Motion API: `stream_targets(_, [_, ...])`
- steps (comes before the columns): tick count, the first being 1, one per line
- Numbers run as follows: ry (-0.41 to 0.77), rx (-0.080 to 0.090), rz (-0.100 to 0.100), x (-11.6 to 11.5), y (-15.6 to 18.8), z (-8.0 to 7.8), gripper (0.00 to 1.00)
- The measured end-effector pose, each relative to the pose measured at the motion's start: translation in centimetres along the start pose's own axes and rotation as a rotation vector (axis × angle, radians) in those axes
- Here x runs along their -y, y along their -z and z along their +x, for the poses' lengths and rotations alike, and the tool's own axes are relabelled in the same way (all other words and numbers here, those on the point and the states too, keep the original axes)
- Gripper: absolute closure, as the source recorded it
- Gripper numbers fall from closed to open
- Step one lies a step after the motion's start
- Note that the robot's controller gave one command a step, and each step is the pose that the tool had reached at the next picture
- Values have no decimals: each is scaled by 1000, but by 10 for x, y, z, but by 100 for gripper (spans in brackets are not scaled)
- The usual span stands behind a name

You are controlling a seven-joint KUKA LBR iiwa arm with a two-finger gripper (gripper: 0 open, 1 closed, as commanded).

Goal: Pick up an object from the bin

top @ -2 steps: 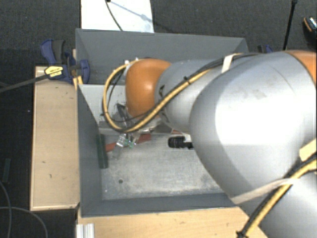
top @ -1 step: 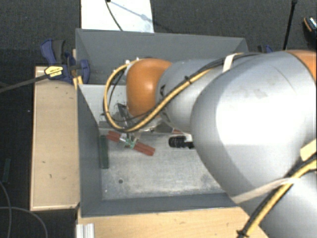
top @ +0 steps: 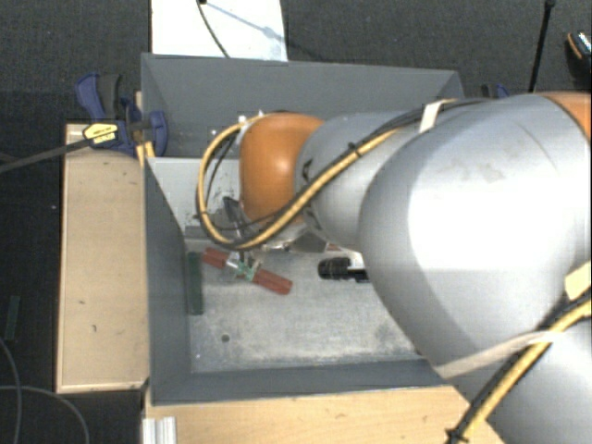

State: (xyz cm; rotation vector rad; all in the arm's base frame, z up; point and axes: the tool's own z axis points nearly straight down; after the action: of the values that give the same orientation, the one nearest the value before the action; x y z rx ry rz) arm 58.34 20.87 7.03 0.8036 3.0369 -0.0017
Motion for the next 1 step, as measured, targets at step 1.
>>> stream_targets(1, [1,-1,1,2,0,1,100])
